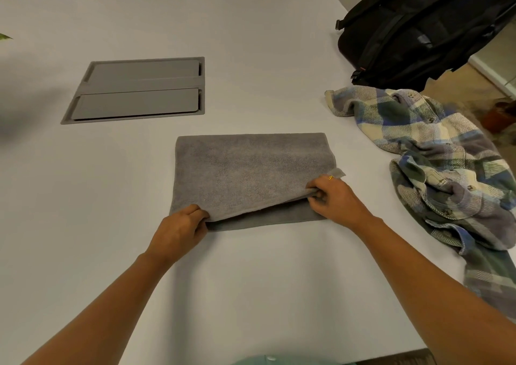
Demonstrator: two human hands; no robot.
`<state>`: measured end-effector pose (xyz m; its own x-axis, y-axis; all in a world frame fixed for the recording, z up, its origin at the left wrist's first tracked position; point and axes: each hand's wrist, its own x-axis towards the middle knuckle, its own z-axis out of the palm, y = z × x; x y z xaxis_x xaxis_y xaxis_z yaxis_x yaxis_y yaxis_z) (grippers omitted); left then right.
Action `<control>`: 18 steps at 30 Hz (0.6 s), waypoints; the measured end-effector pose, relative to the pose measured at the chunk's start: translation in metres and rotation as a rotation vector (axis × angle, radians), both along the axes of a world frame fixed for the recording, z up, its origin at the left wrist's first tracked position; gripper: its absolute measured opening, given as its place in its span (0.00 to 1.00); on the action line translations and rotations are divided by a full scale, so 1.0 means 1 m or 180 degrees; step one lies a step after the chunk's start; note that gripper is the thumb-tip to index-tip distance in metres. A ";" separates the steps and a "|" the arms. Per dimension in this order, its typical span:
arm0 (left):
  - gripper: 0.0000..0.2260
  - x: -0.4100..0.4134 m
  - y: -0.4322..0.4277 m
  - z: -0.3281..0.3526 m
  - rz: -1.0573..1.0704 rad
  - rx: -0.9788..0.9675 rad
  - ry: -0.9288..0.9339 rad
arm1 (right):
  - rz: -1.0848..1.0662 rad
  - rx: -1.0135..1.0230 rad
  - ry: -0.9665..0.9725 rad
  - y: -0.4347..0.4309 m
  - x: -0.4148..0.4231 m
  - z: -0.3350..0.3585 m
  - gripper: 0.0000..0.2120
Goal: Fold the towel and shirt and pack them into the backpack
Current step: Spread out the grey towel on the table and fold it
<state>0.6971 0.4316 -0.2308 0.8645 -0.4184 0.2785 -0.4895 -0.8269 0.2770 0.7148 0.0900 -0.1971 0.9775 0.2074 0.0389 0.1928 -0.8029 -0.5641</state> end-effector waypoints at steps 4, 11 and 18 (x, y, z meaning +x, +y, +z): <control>0.11 0.009 0.002 0.003 -0.0022 -0.0060 0.0136 | -0.0183 -0.0010 -0.0017 0.000 0.010 0.002 0.11; 0.21 0.008 -0.003 0.003 -0.0057 0.0610 0.0278 | -0.0257 -0.0196 -0.0189 0.007 0.020 0.004 0.08; 0.12 0.012 -0.015 0.000 0.0212 0.0607 0.0016 | -0.0379 -0.0435 -0.0367 0.007 0.025 -0.004 0.05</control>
